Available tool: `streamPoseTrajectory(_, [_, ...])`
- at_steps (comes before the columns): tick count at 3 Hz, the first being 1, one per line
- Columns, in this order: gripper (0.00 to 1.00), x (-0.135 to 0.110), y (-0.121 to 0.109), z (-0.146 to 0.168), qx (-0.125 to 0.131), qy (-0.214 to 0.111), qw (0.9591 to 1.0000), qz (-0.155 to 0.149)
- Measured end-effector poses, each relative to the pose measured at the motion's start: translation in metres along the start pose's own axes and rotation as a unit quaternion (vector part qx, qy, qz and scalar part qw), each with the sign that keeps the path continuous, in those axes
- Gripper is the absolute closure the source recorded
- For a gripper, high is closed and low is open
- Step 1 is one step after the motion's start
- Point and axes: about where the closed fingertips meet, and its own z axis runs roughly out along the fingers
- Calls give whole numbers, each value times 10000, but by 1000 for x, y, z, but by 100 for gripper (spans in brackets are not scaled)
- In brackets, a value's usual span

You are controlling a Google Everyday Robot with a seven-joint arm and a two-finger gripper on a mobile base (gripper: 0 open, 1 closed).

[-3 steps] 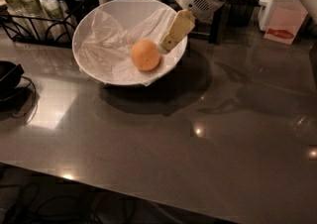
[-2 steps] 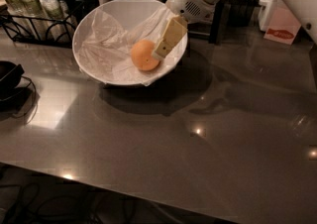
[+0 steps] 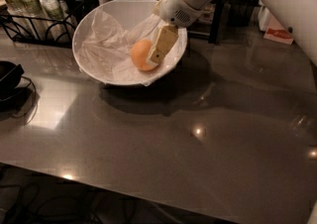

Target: Pick orange from white bowl

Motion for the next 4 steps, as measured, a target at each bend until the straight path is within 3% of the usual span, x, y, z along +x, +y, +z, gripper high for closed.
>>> streamPoseTrajectory(2, [12, -4, -11, 14, 42, -75, 9998, -188])
streamPoseTrajectory(3, [12, 3, -17, 24, 10, -199, 9998, -53])
streamPoseTrajectory(4, [21, 15, -19, 38, -111, -261, 9995, 143])
